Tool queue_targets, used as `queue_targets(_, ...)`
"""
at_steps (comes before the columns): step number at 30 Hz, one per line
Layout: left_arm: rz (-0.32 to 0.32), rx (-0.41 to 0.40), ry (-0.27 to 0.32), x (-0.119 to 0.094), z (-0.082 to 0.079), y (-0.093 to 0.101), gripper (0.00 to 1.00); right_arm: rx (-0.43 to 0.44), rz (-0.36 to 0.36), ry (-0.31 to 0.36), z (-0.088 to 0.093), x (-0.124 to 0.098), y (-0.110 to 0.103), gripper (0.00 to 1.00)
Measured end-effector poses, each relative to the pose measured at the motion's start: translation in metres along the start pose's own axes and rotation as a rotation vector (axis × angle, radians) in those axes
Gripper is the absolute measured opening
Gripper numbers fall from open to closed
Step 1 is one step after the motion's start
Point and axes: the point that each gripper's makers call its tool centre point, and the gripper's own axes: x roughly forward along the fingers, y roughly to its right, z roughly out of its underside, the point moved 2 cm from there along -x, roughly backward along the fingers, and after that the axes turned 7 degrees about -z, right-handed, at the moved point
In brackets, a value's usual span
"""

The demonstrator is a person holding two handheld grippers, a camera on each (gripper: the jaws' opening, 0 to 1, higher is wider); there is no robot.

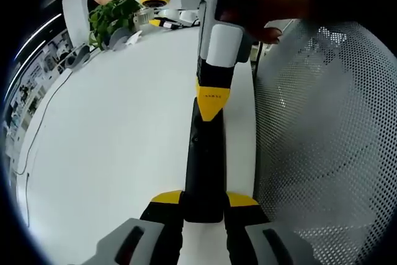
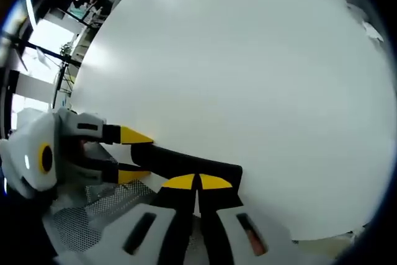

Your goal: Press the specified remote control buttons in sequence, fully releasing each button before pressing the next.

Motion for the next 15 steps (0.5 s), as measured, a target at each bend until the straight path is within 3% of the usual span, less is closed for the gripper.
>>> queue_targets(15,-0.004,-0.014,0.014,0.0014,-0.002,-0.0013,0.25,-0.055,0.053,-0.032,-0.0002,0.0043,0.0019,0.0)
